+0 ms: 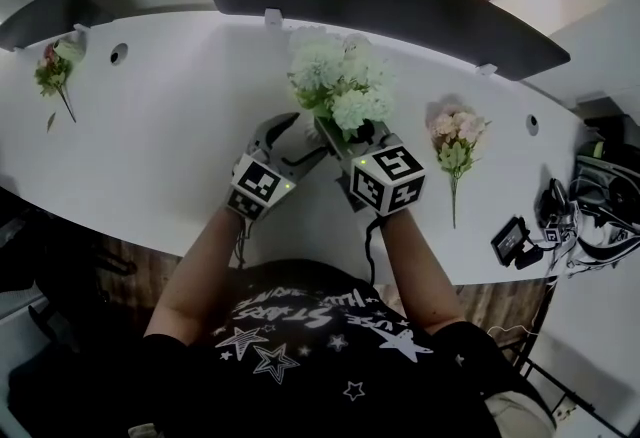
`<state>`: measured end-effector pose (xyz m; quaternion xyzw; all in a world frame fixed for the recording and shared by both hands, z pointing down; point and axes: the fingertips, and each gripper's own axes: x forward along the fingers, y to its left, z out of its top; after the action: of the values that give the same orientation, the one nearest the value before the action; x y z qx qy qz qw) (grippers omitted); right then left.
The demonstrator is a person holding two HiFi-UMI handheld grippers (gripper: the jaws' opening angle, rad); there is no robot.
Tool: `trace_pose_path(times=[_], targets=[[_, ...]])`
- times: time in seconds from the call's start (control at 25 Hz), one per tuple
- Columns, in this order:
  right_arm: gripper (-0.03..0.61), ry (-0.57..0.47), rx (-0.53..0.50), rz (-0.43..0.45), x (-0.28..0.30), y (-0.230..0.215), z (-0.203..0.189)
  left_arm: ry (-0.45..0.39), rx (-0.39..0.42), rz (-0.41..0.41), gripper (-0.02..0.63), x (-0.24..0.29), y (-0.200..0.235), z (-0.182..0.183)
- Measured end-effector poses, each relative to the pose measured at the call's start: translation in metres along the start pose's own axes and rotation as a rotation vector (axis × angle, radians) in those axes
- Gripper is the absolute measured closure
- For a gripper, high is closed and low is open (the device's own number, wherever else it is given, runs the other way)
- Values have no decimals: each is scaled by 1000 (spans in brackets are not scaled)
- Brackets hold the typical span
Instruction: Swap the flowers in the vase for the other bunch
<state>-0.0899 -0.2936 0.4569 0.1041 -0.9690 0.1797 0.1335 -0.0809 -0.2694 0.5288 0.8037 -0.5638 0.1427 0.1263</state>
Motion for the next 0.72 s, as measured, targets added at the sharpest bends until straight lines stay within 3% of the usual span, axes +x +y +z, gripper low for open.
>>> trace_pose_path(times=[0.48,0.72], targets=[[479,3,13,38,0,4,0,19,-13,-26,298,14,-3,-1],[479,3,16,44,-4,1,0,37,6,-27,337,17,-8,-4]])
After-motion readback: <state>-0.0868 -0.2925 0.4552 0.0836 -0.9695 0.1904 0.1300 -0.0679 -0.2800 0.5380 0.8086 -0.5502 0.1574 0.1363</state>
